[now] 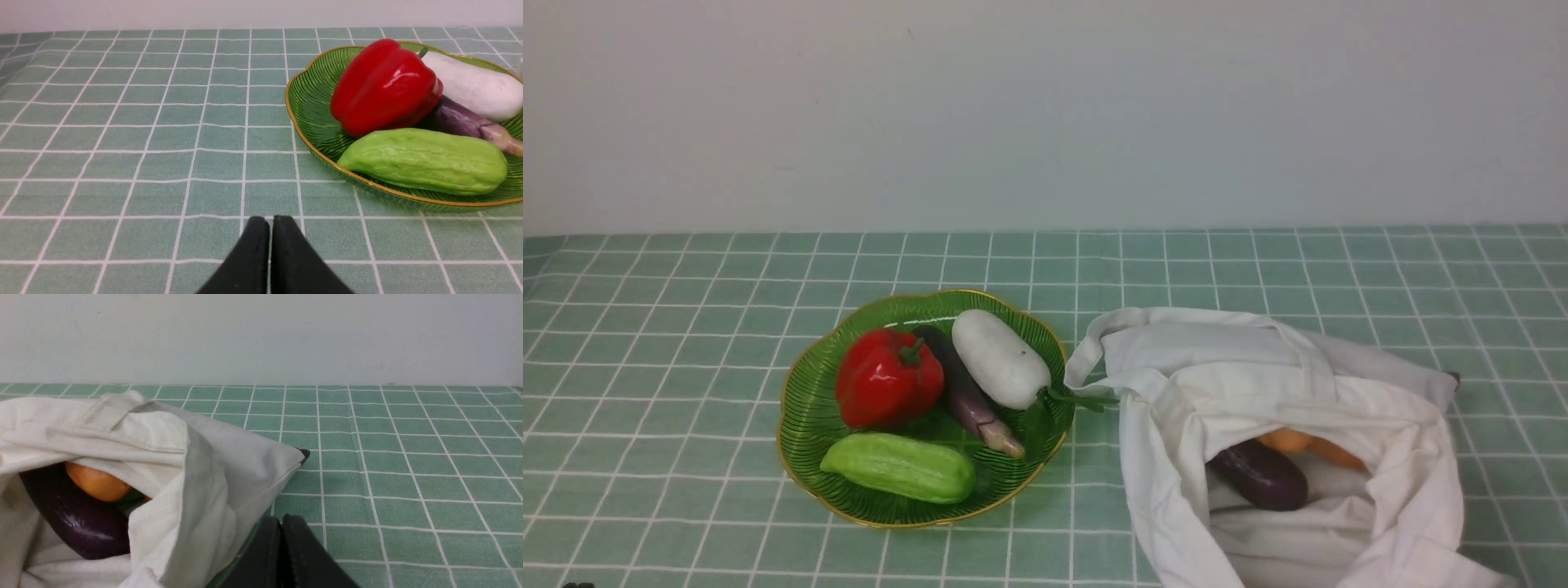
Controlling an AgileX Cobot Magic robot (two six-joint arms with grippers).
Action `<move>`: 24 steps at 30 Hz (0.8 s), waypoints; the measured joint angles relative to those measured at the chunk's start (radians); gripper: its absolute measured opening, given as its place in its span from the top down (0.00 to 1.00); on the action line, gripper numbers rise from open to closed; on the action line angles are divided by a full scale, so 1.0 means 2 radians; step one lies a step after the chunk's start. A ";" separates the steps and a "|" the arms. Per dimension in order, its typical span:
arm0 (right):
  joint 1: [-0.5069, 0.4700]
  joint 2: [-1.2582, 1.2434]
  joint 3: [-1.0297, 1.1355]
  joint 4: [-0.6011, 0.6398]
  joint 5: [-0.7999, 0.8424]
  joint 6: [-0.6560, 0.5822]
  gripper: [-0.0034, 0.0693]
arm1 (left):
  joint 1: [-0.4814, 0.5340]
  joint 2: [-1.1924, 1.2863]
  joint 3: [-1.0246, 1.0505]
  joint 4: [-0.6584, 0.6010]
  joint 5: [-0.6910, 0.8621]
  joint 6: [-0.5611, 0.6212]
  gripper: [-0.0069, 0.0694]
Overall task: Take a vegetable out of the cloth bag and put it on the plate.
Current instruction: Use the right arm to grab a potato from the bag
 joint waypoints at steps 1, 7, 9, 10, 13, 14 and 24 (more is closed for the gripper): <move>0.000 0.000 0.000 0.000 0.000 0.000 0.97 | 0.000 0.000 0.000 0.000 0.000 0.000 0.92; 0.000 0.000 0.000 0.010 0.000 0.008 0.97 | 0.000 0.000 0.000 0.000 0.000 0.000 0.92; 0.000 0.000 0.000 0.080 0.001 0.048 0.97 | 0.000 0.000 0.000 0.000 0.000 0.000 0.92; 0.000 0.000 0.000 0.104 0.001 0.061 0.97 | 0.000 0.000 0.000 0.000 0.000 0.000 0.92; 0.000 0.000 0.001 0.225 0.002 0.116 0.97 | 0.000 0.000 0.000 0.000 0.000 0.000 0.92; 0.000 0.000 0.001 0.269 0.004 0.129 0.97 | 0.000 0.000 0.000 0.000 0.000 0.000 0.92; 0.002 0.001 -0.058 0.342 0.011 0.044 0.97 | 0.000 0.000 0.000 0.000 0.000 0.000 0.92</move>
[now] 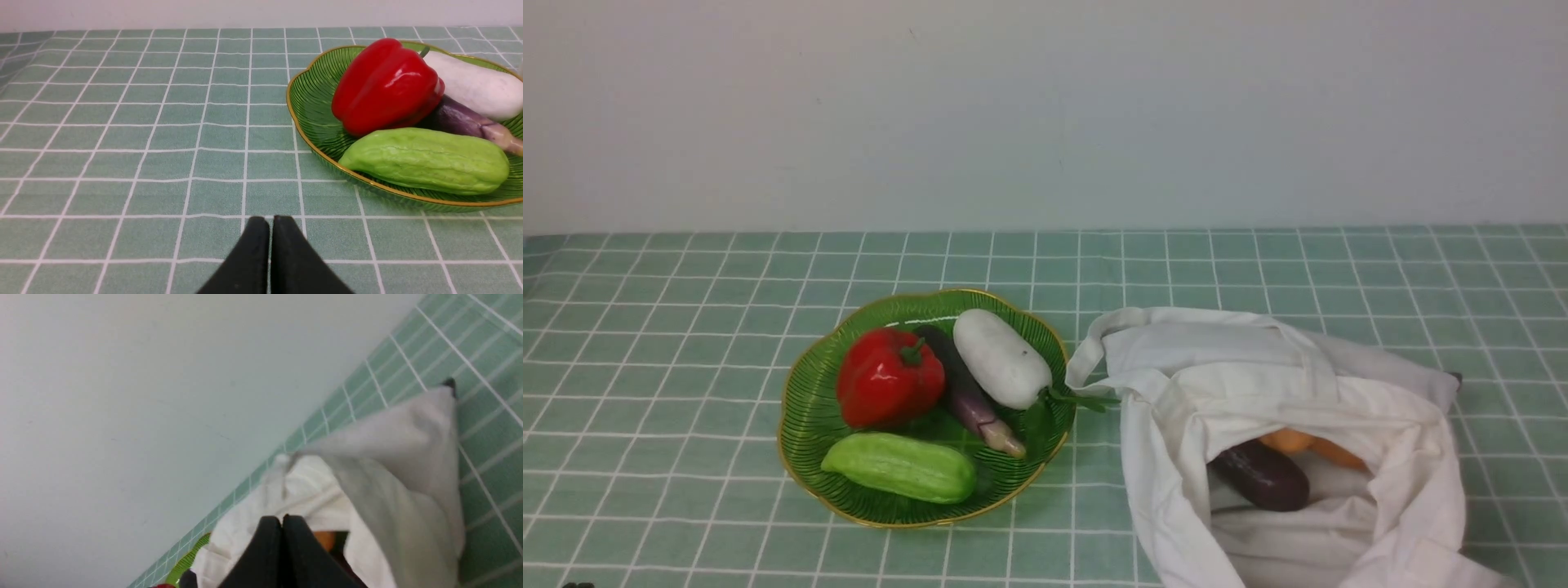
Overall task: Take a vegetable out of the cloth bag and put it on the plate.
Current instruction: Use the right arm to grab a potato from the bag
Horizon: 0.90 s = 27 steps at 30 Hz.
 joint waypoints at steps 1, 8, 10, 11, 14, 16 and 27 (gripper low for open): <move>0.002 0.011 -0.049 -0.008 0.010 -0.038 0.97 | 0.000 0.000 0.000 0.000 0.000 0.000 0.92; 0.004 0.225 -0.242 -0.105 0.170 -0.115 0.97 | 0.000 0.000 0.000 0.000 0.000 0.000 0.92; 0.004 0.291 -0.275 -0.114 0.236 -0.122 0.97 | 0.000 0.000 0.000 0.000 0.000 0.000 0.92; 0.004 0.330 -0.287 -0.112 0.264 -0.131 0.97 | 0.000 0.000 0.000 0.000 0.000 0.000 0.92; 0.005 0.439 -0.293 -0.059 0.318 -0.198 0.97 | 0.000 0.000 0.000 0.000 0.000 0.000 0.92; 0.014 0.481 -0.288 -0.024 0.326 -0.237 0.97 | 0.000 0.000 0.000 0.000 0.000 0.000 0.92; 0.149 0.644 -0.289 -0.082 0.188 -0.211 0.78 | 0.000 0.000 0.000 0.000 0.000 0.000 0.92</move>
